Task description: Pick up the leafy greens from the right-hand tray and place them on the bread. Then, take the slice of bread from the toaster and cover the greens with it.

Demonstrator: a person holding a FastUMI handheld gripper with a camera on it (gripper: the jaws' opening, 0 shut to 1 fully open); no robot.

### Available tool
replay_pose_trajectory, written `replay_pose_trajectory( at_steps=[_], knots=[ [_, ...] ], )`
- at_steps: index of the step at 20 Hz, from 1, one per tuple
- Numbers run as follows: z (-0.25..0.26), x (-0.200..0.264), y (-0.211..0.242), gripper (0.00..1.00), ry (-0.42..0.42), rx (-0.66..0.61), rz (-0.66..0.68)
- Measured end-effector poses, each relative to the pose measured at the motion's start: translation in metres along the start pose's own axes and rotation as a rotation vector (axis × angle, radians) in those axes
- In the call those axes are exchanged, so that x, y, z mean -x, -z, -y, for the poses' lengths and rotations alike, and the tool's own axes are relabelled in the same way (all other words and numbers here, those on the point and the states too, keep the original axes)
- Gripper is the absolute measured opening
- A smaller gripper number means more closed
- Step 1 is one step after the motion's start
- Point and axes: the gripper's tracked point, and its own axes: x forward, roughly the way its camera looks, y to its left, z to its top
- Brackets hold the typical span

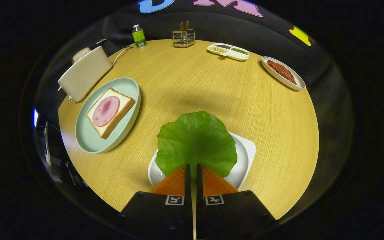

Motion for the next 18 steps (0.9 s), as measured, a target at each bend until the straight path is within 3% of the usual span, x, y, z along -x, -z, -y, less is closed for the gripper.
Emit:
replay_pose_trajectory(
  at_steps=[10, 18],
  knots=[
    [0.006, 0.06, -0.053, 0.05, 0.023, -0.059, 0.191],
    [-0.042, 0.115, -0.112, 0.05, -0.072, -0.021, 0.318]
  ],
)
